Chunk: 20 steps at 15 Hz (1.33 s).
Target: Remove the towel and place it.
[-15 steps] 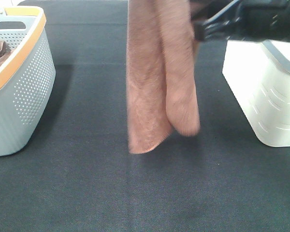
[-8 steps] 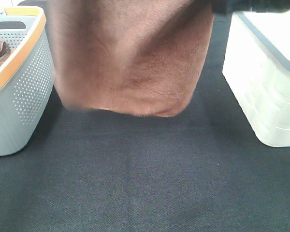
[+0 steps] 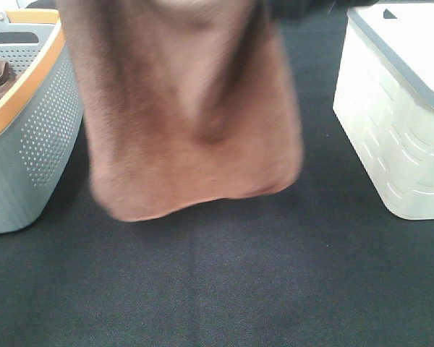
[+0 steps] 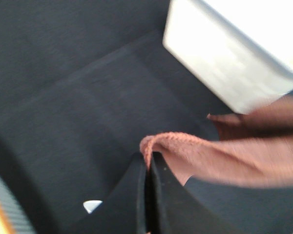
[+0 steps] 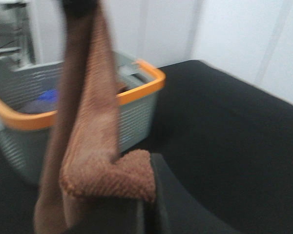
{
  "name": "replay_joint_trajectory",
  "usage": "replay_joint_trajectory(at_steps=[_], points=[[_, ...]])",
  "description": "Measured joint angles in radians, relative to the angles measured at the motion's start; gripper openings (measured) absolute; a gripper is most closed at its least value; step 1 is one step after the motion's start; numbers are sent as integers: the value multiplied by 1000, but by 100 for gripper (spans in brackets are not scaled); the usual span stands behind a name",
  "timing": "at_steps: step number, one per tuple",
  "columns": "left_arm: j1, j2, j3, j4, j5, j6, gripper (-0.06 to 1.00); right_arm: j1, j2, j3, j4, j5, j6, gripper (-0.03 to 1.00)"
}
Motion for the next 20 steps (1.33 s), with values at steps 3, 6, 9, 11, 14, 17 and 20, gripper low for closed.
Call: replay_joint_trajectory(at_steps=[3,6,9,11,14,17,20], points=[[0,12,0,79,-13,0,0,0,47,-19,-332,150,281,0],[0,22,0,112,-14,0,0,0,119,-170,-1030,357,1006,0],[0,44,0,148,-25,0,0,0,161,-281,-1385,419,1313,0],[0,76,0,185,-86,0,0,0,222,-388,-1638,458,1516,0],[0,166,0,280,-320,0,0,-15,399,-587,-1879,472,1595,0],[0,292,0,355,-639,0,0,-131,572,-775,-1905,389,1597,0],[0,415,0,387,-975,0,0,-224,671,-853,-1905,183,1597,0]])
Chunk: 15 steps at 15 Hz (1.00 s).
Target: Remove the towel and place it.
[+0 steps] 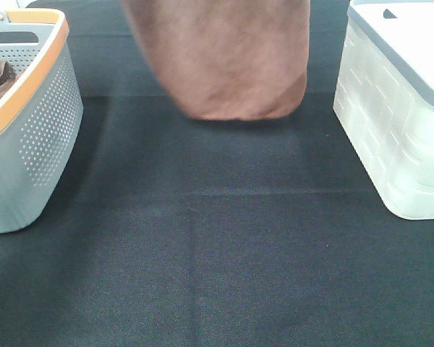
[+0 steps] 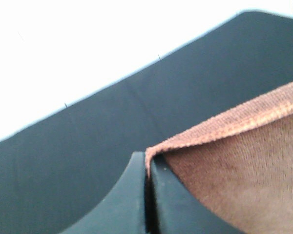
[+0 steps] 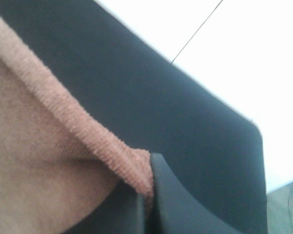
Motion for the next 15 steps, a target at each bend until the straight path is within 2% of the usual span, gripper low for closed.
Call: replay_joint_trajectory(at_steps=[1,4,5,7,8,11,15], points=[[0,56,0,8,-100,0,0,-42,37,-5,1,-90,0,0],[-3,111,0,14,-103,0,0,-65,95,-5,41,-107,0,0],[-3,126,0,14,-35,0,0,-65,124,-5,85,-62,0,0],[-6,130,0,6,173,0,0,-65,152,-5,206,81,-3,0],[-13,129,0,-14,337,0,0,-59,155,-5,282,198,-23,0],[-14,127,-2,-105,655,0,0,-57,155,-5,402,400,-37,0],[-13,127,-4,-228,997,0,0,-57,154,-5,500,666,-39,0]])
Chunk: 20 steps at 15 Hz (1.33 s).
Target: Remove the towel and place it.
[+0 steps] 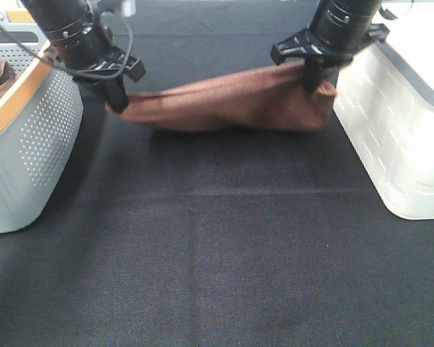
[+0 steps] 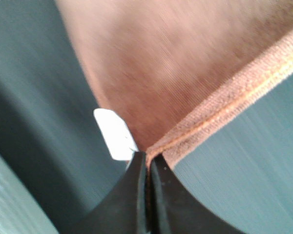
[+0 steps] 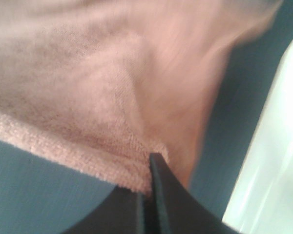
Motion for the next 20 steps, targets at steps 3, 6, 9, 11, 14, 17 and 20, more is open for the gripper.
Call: replay_joint_trajectory(at_steps=[3,6,9,11,14,17,20], points=[[1,-1,0,-19,44,-24,0,-3,-2,-3,56,162,-11,0],[3,-38,51,-19,50,-98,0,-4,-10,-3,106,196,-14,0],[3,-103,167,-16,50,-107,0,-4,-11,34,170,198,-14,0],[1,-136,249,-39,50,-107,0,-4,-11,116,187,200,-14,0],[0,-143,361,-70,48,-128,0,-4,-11,220,231,201,-14,0],[0,-143,437,-80,42,-132,0,-1,-11,291,269,198,-15,0],[2,-143,447,-34,58,-132,11,-5,-12,332,236,202,-13,13]])
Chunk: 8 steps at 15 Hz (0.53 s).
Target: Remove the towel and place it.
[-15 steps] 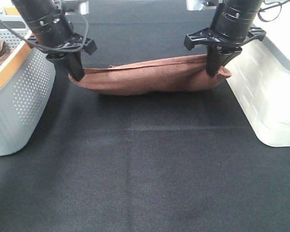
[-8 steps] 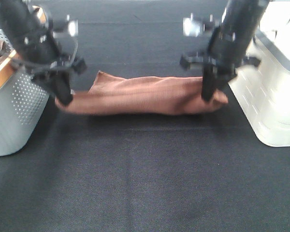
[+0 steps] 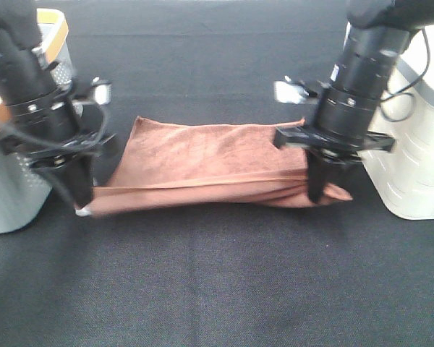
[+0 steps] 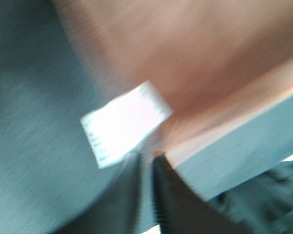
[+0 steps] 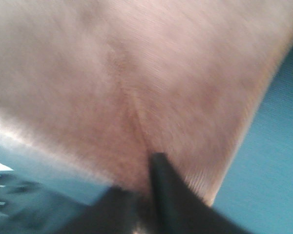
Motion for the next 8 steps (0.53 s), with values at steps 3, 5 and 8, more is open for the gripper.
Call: replay_joint_trajectory(at_steps=[3,5,8], points=[[1,0,5,18,3,17,54,-10,0,2,4,7,0,69],[2,0,5,18,3,17,60,-10,0,2,24,8,-1,75],[4,-10,5,9,3,20,64,-10,-16,2,49,8,-1,80]])
